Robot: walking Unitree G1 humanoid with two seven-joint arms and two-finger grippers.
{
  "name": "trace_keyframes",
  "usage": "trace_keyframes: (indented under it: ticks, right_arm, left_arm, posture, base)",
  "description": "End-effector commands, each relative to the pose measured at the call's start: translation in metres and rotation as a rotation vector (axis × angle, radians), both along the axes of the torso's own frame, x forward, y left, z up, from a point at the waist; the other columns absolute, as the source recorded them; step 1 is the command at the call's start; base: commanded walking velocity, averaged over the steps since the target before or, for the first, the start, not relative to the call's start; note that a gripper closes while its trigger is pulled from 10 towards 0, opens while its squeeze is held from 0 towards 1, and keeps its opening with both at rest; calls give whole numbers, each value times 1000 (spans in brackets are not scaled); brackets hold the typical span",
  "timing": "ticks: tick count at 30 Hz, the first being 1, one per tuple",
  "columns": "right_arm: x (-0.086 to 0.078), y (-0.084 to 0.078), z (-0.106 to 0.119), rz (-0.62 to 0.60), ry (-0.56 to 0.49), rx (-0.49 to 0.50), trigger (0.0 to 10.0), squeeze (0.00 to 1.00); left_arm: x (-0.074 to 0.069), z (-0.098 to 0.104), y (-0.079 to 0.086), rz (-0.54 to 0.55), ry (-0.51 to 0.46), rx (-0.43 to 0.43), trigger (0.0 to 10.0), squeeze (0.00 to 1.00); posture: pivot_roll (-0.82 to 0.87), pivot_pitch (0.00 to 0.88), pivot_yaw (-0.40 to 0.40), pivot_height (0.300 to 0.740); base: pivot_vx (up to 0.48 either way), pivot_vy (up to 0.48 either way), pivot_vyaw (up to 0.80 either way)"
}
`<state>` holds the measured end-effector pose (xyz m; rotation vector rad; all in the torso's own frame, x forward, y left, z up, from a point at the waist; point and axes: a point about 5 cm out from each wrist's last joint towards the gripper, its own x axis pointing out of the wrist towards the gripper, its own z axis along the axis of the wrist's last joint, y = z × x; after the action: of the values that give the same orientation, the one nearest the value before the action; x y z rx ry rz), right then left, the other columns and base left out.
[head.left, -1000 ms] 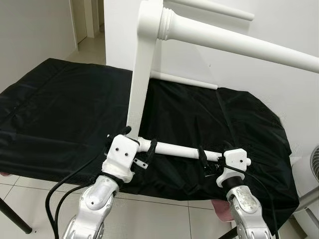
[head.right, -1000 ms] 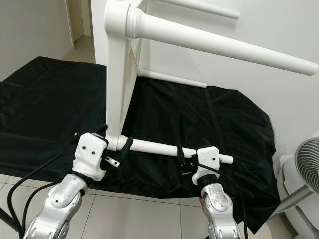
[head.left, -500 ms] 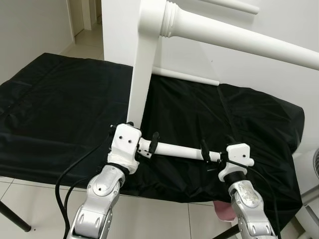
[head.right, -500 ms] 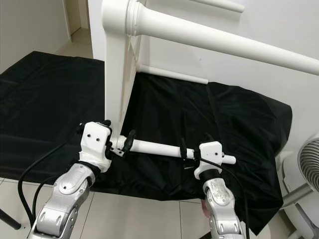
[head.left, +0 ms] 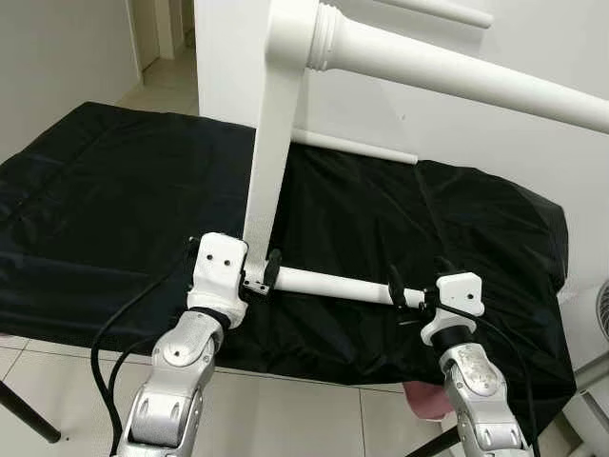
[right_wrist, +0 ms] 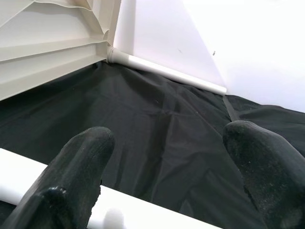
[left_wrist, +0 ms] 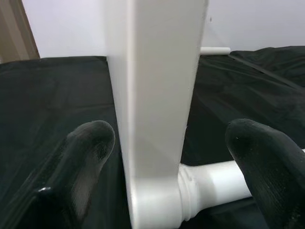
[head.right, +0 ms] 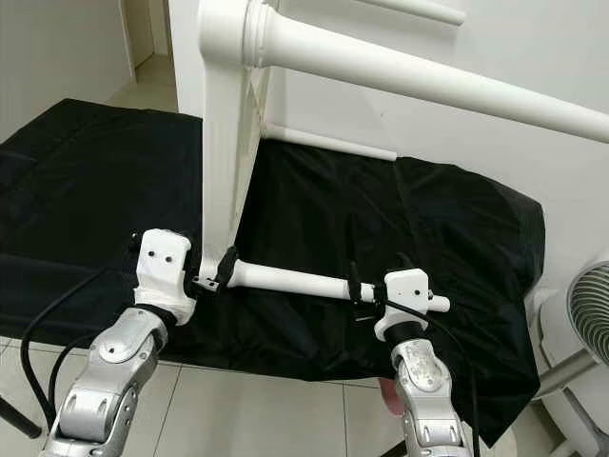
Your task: Building children table
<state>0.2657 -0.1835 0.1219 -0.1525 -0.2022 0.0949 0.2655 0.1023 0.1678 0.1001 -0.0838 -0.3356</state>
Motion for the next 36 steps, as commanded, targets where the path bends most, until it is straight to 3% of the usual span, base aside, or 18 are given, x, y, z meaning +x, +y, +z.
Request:
trace_keyframes:
  ticks: [1,12,15,25,30,36]
  right_arm:
    - [1,-6,-2,-23,8,-7,10000,0]
    - [7,-4,5,-24,-12,2,10000,0]
    - [9,-2,4,-27,-15,7,10000,0]
    - [10,0,5,-34,-21,18,10000,0]
    - [13,4,8,-35,-31,31,10000,0]
    - [15,5,10,-39,-39,40,10000,0]
  left_arm:
    - [3,-2,-2,70,14,-7,10000,0]
    - [19,1,-9,70,14,2,10000,0]
    - [30,-1,-5,108,20,15,10000,0]
    - [42,1,-7,147,23,9,10000,0]
    - [62,8,-16,200,24,15,10000,0]
    - [72,9,-16,239,40,28,10000,0]
  posture:
    - [4,0,-118,740]
    - [-9,0,-113,740]
    - [-12,0,-110,740]
    - [-15,0,-107,740]
    - [-21,0,-104,740]
    - [-25,0,-98,740]
  base:
    - [0,0,0]
    - [0,0,0]
    - [0,0,0]
    - [0,0,0]
    - [0,0,0]
    - [0,0,0]
